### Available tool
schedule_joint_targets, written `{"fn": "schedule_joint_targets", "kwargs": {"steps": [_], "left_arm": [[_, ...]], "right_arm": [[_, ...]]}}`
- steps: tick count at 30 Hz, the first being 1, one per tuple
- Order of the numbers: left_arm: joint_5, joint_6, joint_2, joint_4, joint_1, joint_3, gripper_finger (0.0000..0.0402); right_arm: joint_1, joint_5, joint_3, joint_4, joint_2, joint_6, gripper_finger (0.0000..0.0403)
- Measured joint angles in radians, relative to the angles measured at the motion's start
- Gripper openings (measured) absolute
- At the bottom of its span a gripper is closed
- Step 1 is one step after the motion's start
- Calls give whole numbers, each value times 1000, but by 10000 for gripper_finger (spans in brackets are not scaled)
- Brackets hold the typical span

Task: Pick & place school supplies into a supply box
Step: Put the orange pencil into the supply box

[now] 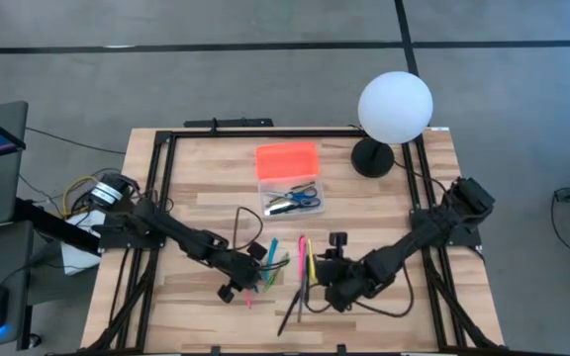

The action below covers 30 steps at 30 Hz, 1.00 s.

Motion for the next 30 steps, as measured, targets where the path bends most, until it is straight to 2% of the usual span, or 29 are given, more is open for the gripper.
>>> {"fn": "schedule_joint_targets", "kwargs": {"steps": [5,14,21,30], "left_arm": [[20,3,21,-109,1,70,119],[6,3,16,-194,8,126,119],[100,14,16,-214,6,134,117],[115,15,28,-230,6,135,98]], "right_arm": [[46,42,0,-57,0,94,90],[109,126,0,-90,0,179,90],[131,127,-25,-96,0,247,90],[132,127,-63,-86,0,310,90]]}}
